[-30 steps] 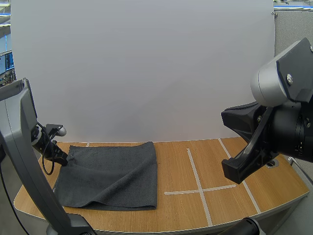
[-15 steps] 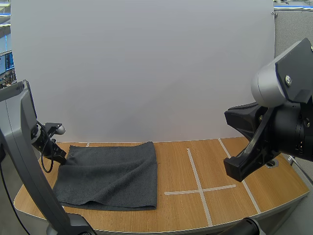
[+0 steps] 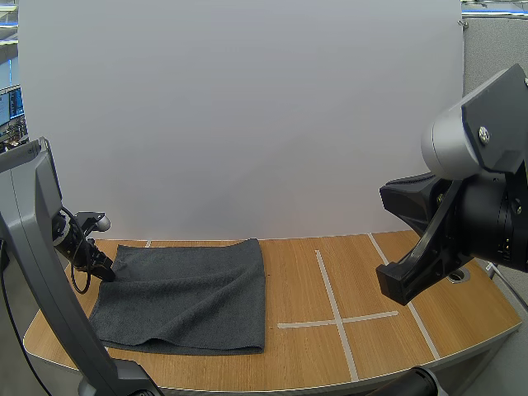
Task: Fold the towel
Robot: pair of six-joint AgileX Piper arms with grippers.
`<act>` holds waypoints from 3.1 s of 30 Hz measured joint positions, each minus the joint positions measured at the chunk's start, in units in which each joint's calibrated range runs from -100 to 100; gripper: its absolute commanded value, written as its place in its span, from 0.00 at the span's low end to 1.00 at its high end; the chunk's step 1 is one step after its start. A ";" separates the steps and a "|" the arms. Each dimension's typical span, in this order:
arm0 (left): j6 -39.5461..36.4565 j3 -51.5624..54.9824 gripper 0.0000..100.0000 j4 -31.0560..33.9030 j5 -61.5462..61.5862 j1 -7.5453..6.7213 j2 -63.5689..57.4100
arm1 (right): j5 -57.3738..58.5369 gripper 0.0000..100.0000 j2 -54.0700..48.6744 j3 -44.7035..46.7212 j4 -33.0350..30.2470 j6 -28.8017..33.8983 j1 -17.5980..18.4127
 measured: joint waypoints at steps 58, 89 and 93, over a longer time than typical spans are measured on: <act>-10.84 -22.42 0.71 1.52 2.26 -5.47 16.52 | 0.00 0.00 0.00 0.00 -0.68 0.00 -1.04; -11.18 -24.21 0.00 -1.11 1.95 -5.47 17.39 | 0.00 0.00 0.00 0.00 -0.68 0.00 -1.04; -11.34 -26.28 0.00 -1.11 1.74 -5.47 17.48 | 0.00 0.00 0.00 0.00 -0.68 0.00 -1.12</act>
